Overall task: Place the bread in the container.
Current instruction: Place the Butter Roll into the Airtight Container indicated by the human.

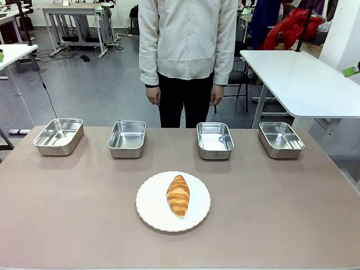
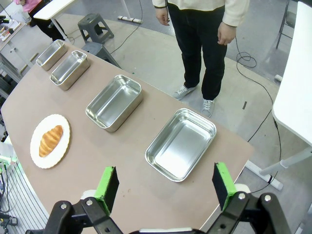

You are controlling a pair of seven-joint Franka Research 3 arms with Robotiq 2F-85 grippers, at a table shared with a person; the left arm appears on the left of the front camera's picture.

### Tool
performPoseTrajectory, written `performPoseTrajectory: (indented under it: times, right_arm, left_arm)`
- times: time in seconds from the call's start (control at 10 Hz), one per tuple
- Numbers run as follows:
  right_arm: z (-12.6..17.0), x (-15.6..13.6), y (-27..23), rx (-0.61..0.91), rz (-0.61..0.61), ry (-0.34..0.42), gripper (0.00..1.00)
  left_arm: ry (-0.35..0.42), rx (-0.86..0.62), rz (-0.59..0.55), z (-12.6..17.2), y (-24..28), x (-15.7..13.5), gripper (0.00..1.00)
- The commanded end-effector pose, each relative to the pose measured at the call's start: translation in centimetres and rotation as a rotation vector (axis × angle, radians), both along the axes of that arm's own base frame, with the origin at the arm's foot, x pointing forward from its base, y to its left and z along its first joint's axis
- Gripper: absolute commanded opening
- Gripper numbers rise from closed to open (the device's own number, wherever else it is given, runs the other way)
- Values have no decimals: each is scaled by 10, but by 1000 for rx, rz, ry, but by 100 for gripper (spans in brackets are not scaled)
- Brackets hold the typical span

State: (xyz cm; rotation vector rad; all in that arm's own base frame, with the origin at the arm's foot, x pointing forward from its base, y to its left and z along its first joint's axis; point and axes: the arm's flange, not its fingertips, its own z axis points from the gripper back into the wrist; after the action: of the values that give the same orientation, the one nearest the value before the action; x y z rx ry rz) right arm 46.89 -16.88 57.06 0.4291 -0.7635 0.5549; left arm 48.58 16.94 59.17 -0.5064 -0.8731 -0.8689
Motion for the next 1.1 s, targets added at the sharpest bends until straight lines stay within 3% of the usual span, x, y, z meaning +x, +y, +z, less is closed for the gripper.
performPoseTrajectory:
  times: [0.0, 1.0]
  right_arm:
    - [0, 0, 1, 9, 6, -9, 100]
    - [0, 0, 1, 9, 6, -9, 100]
  left_arm:
    - [-4, -5, -2, 1, -1, 0, 100]
    - [-4, -5, -2, 1, -1, 0, 100]
